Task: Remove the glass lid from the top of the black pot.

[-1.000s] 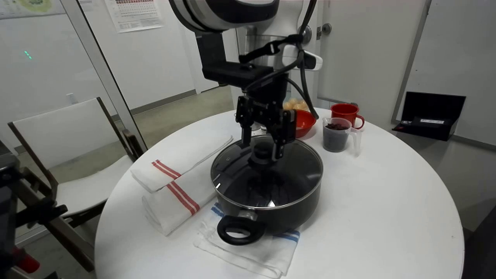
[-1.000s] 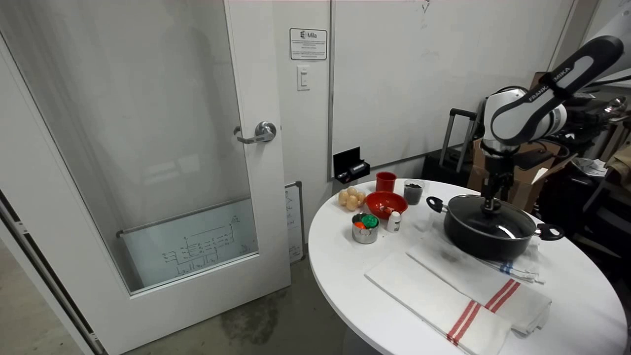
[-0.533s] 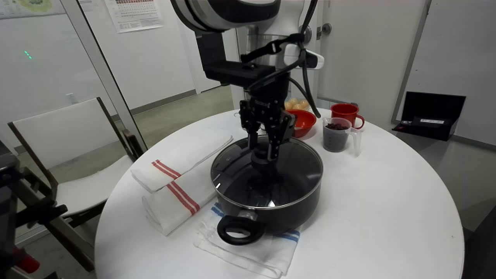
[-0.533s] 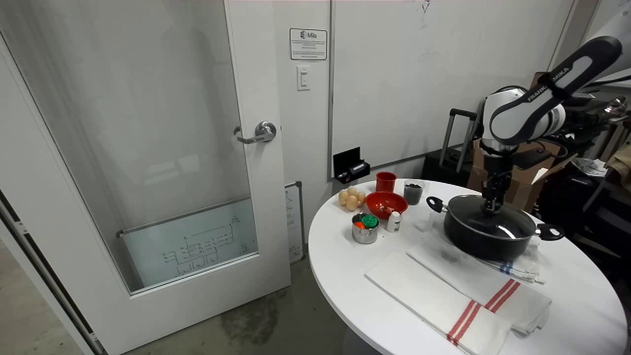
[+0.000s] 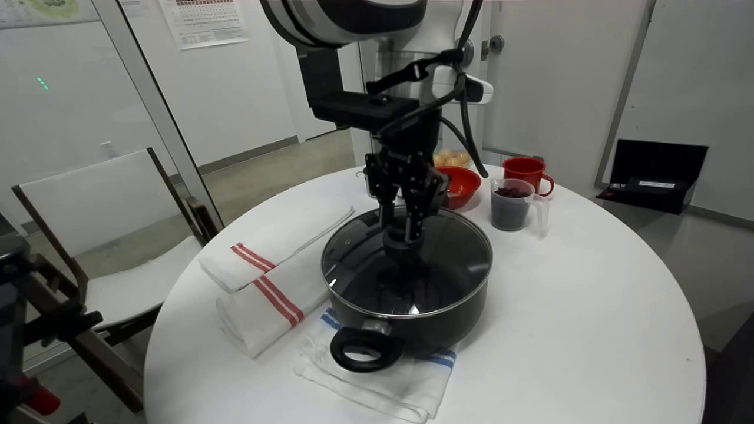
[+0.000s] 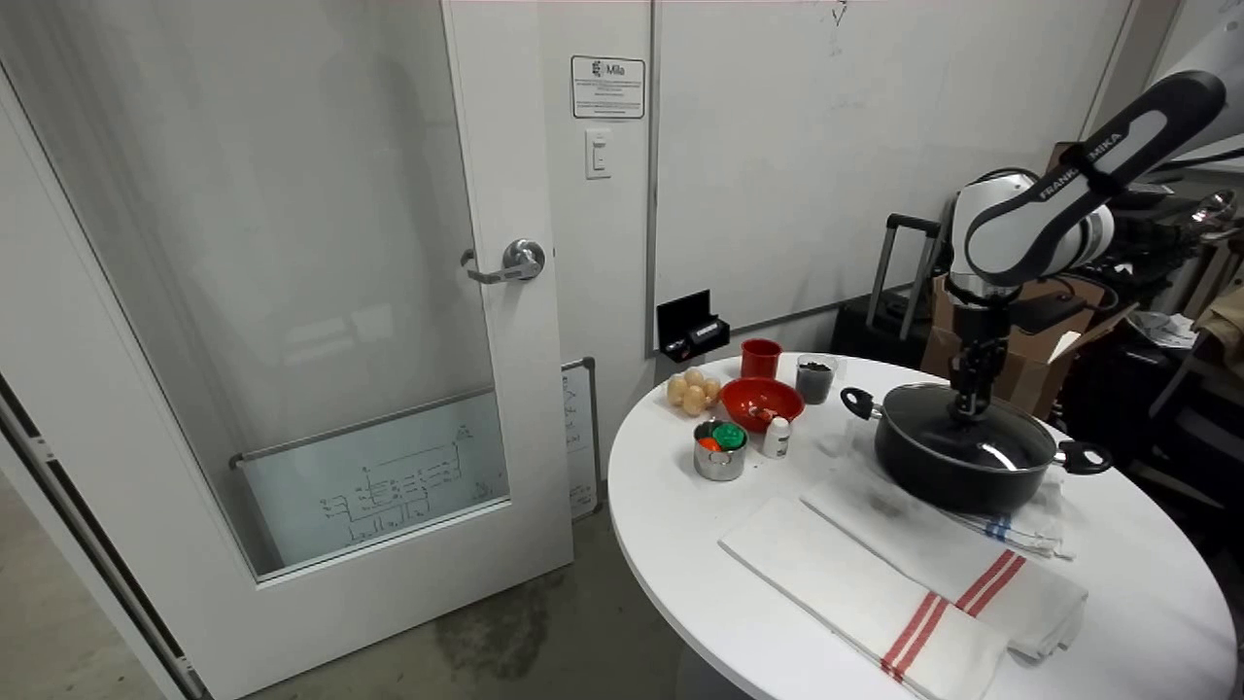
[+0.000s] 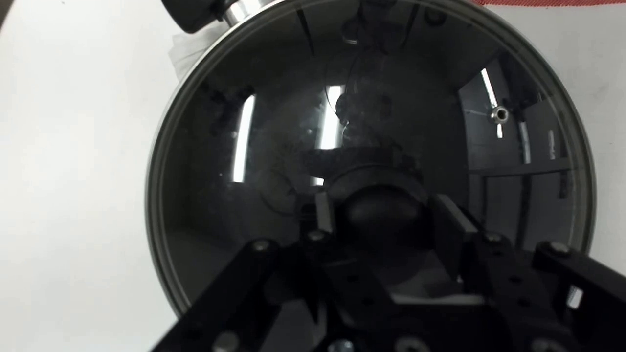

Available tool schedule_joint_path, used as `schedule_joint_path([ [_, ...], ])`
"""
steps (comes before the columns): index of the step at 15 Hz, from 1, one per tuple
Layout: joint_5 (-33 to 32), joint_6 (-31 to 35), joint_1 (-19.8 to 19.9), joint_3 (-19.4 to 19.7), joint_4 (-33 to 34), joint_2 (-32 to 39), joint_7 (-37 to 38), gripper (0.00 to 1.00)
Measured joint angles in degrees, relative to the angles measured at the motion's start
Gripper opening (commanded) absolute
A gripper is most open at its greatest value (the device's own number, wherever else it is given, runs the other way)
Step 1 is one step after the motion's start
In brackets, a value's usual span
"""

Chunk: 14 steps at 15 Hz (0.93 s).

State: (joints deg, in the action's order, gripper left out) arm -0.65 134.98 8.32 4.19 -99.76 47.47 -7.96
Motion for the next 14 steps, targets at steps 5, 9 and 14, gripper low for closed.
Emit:
schedule_joint_path([
  [5,0.0,1.3,0.0,-0.2,-1.2,-1.3,0.0,0.25],
  [9,0.1,3.5,0.1,-1.2,-4.5,-5.0,0.0,0.25],
  [14,0.3,5.2,-0.2,-4.1,-9.7,-11.3,-0.3,0.25],
])
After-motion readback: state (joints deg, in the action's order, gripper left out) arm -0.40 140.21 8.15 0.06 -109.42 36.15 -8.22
